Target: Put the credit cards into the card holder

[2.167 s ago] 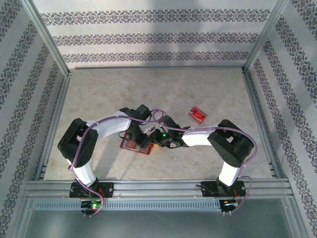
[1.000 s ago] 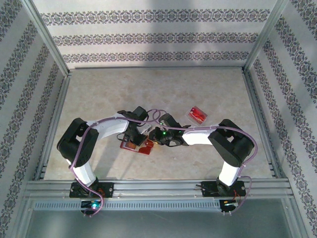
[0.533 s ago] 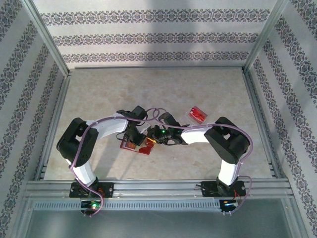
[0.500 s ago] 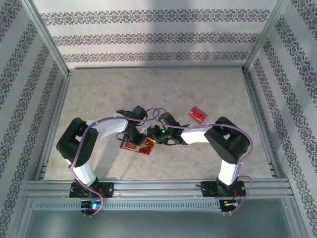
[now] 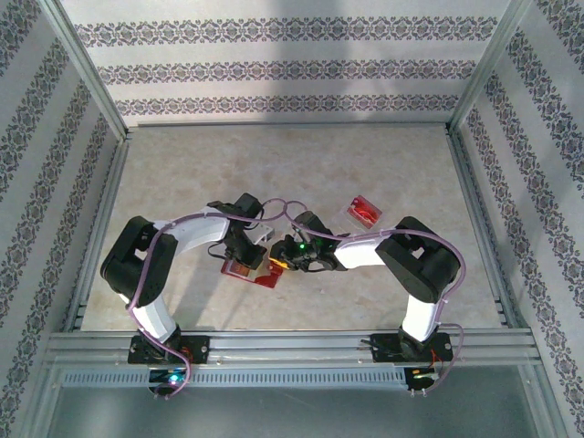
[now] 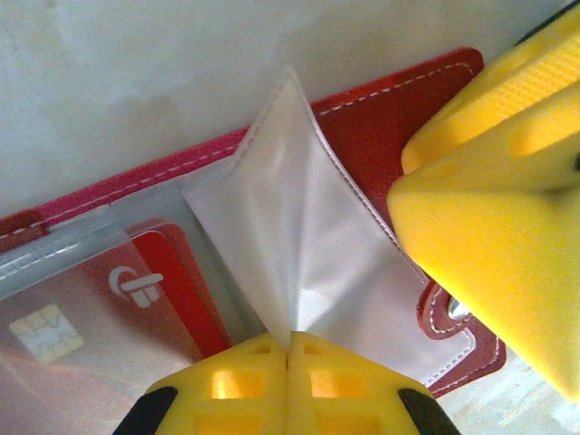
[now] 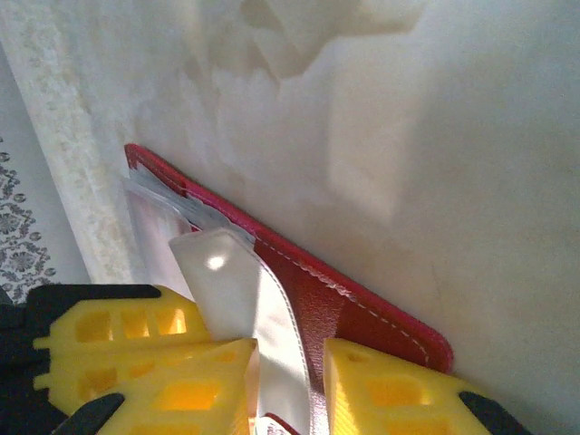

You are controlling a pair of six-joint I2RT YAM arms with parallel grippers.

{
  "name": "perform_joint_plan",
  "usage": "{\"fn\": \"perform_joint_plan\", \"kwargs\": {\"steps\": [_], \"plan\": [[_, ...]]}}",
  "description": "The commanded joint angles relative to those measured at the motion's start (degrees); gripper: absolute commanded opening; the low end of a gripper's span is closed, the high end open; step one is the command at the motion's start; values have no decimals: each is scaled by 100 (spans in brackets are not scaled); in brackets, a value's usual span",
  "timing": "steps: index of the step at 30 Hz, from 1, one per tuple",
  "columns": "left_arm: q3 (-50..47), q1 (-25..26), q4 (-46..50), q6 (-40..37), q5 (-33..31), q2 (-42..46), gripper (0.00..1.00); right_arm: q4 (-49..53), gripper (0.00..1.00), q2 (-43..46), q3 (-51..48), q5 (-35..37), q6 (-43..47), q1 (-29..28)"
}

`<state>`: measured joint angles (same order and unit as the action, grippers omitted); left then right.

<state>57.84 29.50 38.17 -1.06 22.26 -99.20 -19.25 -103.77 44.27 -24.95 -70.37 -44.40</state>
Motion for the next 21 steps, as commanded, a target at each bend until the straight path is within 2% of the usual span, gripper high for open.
{"fn": "perform_joint_plan", "kwargs": {"steps": [1, 11, 21], "plan": [[-99, -101, -13, -95, 142, 102, 0, -66, 27, 133, -112, -12, 29, 38], [-110, -140, -23, -150, 305, 94, 0, -325, 27, -161, 424, -45, 469, 413], [-142, -159, -47, -148, 305, 166, 0, -635, 27, -699, 701, -268, 370, 343]]}}
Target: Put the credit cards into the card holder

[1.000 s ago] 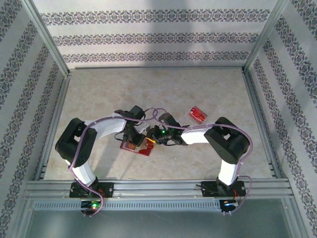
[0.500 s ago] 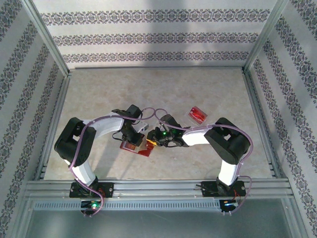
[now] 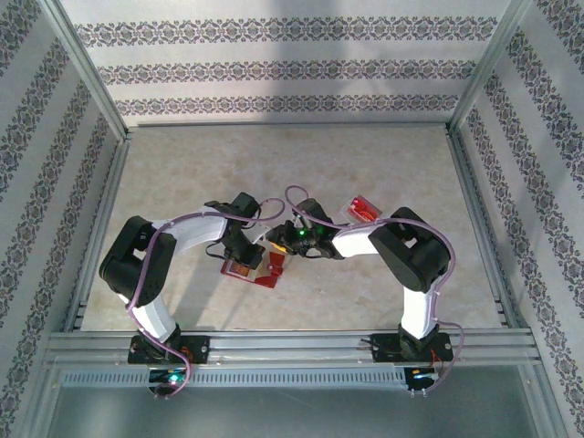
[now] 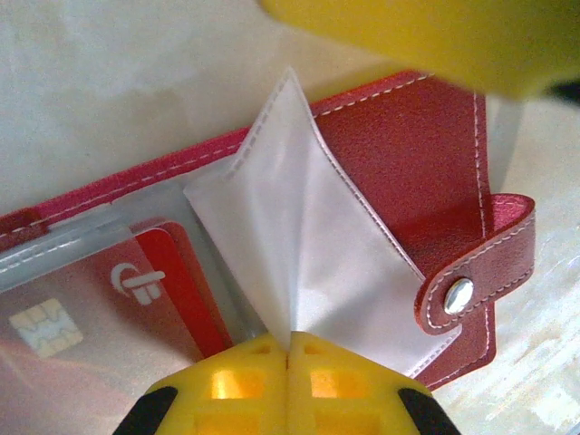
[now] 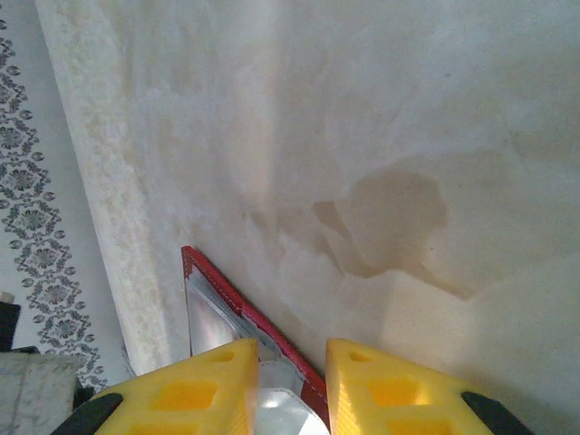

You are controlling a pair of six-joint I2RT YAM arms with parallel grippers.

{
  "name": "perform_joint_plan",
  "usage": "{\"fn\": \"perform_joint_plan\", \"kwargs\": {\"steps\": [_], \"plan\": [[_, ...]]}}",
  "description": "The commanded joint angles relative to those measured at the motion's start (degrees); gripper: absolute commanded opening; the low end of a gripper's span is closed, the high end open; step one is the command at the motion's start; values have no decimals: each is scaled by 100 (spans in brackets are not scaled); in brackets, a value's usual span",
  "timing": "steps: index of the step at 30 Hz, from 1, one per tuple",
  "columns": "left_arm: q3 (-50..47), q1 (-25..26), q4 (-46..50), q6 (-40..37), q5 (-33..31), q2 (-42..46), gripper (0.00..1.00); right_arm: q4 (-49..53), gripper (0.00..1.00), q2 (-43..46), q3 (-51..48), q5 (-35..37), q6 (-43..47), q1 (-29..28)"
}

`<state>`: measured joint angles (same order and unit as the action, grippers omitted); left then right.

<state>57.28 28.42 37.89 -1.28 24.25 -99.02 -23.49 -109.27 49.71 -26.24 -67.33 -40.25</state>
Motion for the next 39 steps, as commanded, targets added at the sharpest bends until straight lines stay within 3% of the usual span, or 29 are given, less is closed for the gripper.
{"fn": "perform_joint_plan", "kwargs": {"steps": [1, 12, 21, 22, 24, 26, 32, 39], "plan": [[-96, -48, -20, -131, 105, 155, 0, -247, 28, -206, 176, -161, 48, -73], [-85, -65, -20, -102, 106, 141, 0, -611, 26, -483, 221, -531, 3, -210], [-62, -67, 6, -48, 92, 144, 0, -1096, 5, -256, -70, -637, -228, -117], [-58, -71, 7, -46, 92, 167, 1, -1105, 4, -216, -82, -646, -241, -109], [-35, -66, 8, -47, 85, 241, 14, -1112, 3, -163, -93, -646, -275, -106], [43, -68, 87, -57, 125, 390, 22, -1106, 4, -129, -92, -650, -336, -106], [161, -109, 347, -157, 225, 1043, 30, -929, 20, -81, -32, -638, -447, -188], [52, -555, 277, -276, 102, 1546, 32, -804, 25, 45, -172, -584, -531, -316]]}}
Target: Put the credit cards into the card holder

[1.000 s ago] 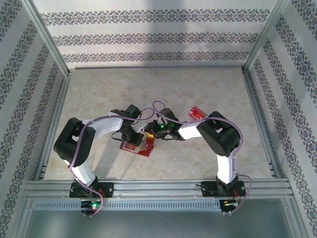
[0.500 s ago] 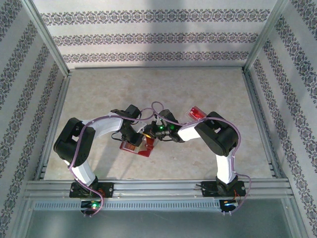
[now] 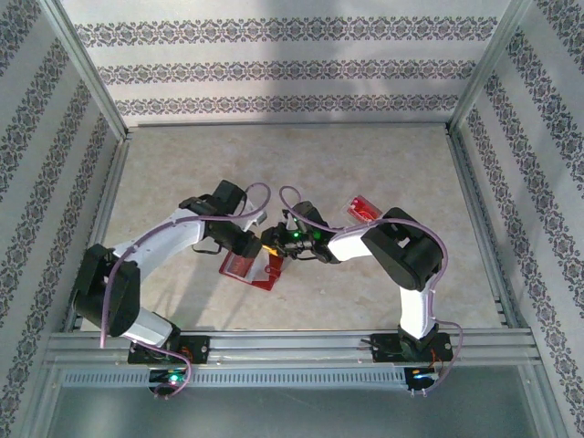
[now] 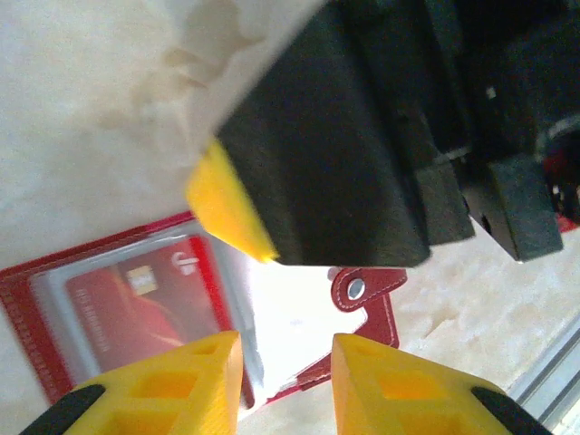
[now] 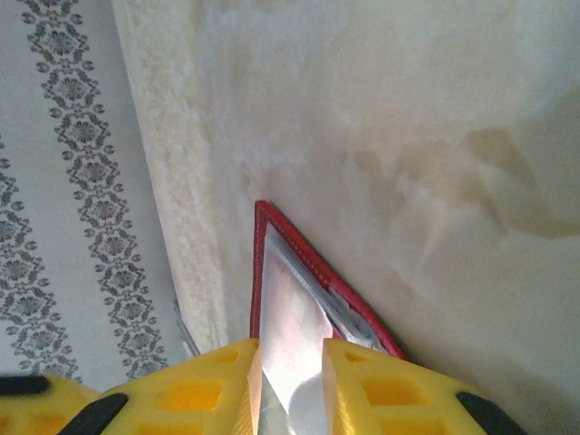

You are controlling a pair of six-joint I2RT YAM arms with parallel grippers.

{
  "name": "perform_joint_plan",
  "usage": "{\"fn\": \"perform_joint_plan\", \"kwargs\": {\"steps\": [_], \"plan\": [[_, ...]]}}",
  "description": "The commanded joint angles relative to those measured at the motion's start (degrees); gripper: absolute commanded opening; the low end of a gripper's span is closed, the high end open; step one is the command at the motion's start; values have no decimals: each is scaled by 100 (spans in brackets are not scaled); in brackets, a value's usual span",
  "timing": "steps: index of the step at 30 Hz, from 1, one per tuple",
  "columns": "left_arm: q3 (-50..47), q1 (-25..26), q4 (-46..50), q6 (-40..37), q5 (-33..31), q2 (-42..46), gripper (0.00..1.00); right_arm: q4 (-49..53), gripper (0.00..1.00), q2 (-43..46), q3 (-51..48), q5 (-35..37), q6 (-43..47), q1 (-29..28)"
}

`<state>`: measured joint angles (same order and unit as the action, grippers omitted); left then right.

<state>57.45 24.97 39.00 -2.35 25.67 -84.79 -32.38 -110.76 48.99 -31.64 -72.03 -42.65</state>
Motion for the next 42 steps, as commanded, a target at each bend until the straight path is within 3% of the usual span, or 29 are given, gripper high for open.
{"fn": "perform_joint_plan", "kwargs": {"steps": [1, 10, 14, 36, 42], "plan": [[14, -320, 128, -161, -79, 151, 32, 129, 25, 225, -109, -40, -66, -92], [-57, -1143, -119, -54, -412, 407, 52, 547, 30, 537, -20, 59, -91, -291], [-15, -1339, -138, -73, -497, 398, 55, 733, 31, 446, 238, 55, -67, -384], [-48, -1706, -51, -570, -839, 297, 64, 1306, 31, -1061, 1877, -154, 204, -488], [68, -1706, 19, -766, -851, 328, 78, 1826, 31, -865, 2233, -168, 593, -434]]}}
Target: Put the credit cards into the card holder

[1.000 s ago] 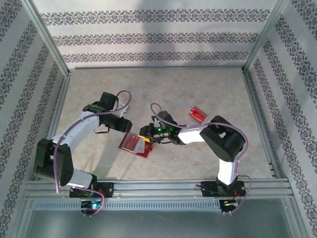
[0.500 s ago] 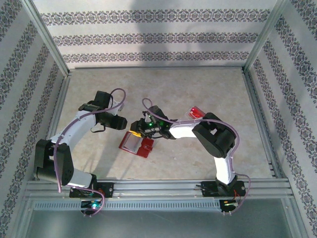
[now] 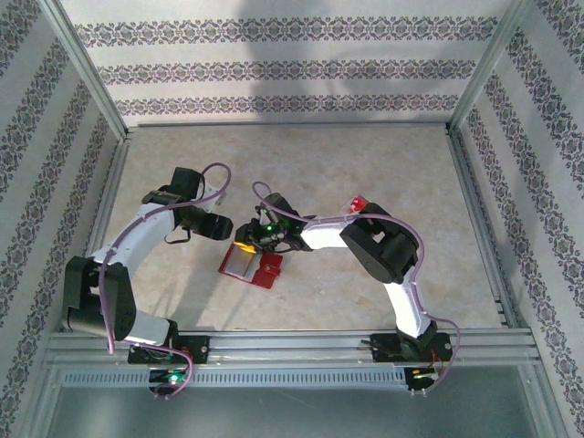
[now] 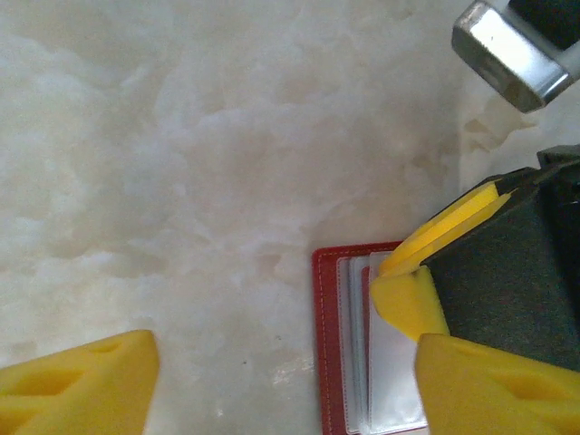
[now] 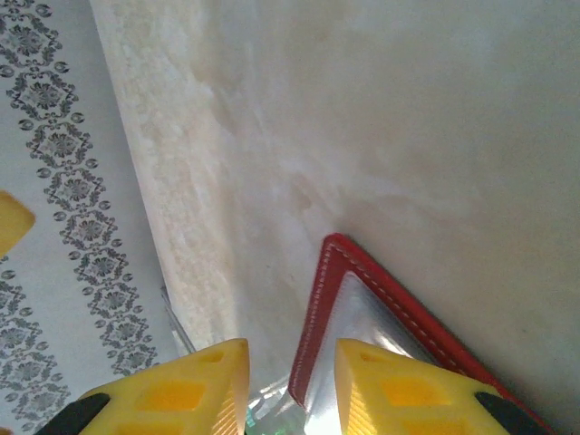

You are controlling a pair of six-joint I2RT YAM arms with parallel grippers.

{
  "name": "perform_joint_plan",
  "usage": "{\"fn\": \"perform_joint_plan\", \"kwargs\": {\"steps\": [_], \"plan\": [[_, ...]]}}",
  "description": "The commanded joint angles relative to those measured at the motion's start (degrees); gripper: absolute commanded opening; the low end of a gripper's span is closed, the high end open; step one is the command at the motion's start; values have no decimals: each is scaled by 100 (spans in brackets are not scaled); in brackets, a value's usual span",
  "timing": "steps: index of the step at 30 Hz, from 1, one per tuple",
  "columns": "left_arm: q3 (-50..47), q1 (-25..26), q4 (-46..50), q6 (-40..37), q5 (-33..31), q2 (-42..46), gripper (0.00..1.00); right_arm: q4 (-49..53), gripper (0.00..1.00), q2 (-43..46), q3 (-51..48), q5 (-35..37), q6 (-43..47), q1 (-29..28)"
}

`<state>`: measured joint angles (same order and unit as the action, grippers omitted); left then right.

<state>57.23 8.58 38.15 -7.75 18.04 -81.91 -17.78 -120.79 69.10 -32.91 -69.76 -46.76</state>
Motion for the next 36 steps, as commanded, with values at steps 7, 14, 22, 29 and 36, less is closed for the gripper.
{"fn": "perform_joint_plan", "kwargs": {"steps": [7, 14, 22, 29, 36], "plan": [[276, -3, 123, -318, -54, 271, 94, 1467, 34, 1082, 255, 199, 1337, 373], [1027, 450, 61, -649, -128, -59, 99, 3263, 41, 2422, 140, 1203, 2991, 965], [2158, 1272, -44, -418, -253, -1037, 99, 4415, 50, 3774, -305, 1743, 4017, 1874], [3576, 1891, 411, -390, -163, -2284, 96, 5431, 67, 4489, -348, 2381, 5098, 2667], [4926, 2316, 681, 71, 276, -3550, 93, 5649, 69, 4432, -238, 2696, 6005, 3403]]}}
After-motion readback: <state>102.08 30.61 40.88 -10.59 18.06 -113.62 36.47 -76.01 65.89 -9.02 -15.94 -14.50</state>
